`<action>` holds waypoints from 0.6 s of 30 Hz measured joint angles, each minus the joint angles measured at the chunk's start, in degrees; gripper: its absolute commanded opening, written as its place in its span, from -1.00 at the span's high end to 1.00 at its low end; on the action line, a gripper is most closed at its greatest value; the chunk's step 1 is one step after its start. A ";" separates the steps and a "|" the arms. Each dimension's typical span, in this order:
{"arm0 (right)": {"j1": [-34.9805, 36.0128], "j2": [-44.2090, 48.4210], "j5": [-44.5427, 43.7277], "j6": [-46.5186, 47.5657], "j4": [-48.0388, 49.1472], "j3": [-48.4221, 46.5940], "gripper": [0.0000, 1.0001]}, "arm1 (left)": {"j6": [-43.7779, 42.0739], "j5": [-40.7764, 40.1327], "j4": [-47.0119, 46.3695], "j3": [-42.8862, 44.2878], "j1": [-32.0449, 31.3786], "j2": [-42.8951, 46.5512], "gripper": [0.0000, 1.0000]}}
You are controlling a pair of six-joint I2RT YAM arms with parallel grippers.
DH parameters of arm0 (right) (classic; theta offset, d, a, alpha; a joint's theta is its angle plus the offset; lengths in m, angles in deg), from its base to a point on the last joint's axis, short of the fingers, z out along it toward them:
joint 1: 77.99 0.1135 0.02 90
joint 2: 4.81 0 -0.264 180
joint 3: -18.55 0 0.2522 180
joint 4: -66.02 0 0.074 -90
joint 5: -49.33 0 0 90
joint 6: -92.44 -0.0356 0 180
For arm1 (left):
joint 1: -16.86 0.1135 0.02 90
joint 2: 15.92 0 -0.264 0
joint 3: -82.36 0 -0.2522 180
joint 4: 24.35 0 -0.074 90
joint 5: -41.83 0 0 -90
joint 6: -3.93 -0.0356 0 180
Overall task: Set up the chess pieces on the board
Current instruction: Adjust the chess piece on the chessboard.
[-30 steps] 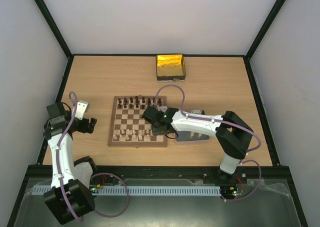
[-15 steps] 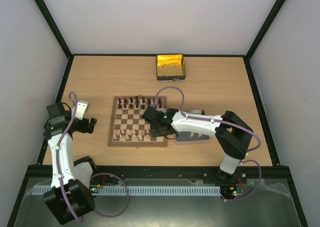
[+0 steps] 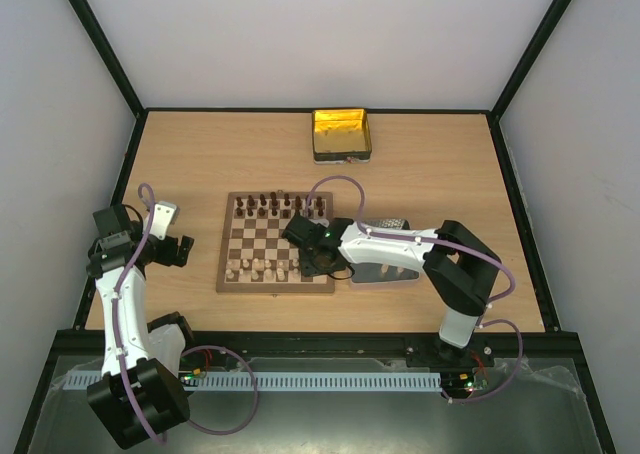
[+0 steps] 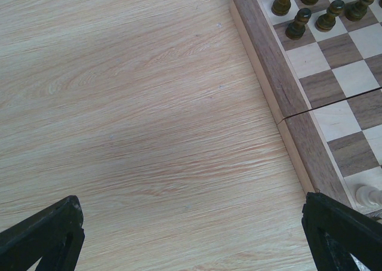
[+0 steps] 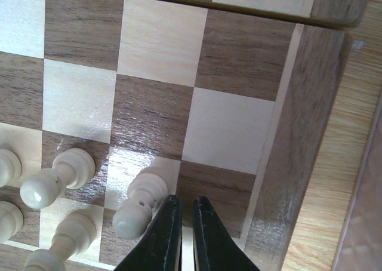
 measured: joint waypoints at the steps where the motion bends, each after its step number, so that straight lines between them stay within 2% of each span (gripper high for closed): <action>1: 0.00 -0.17 0.04 0.00 0.15 0.00 0.88 | 0.00 0.00 0.00 0.00 0.00 -0.02 -0.98; 18: 0.02 -0.74 -0.15 -0.02 1.01 -0.02 0.87 | 0.00 0.00 -0.02 0.00 -0.24 -0.02 -0.99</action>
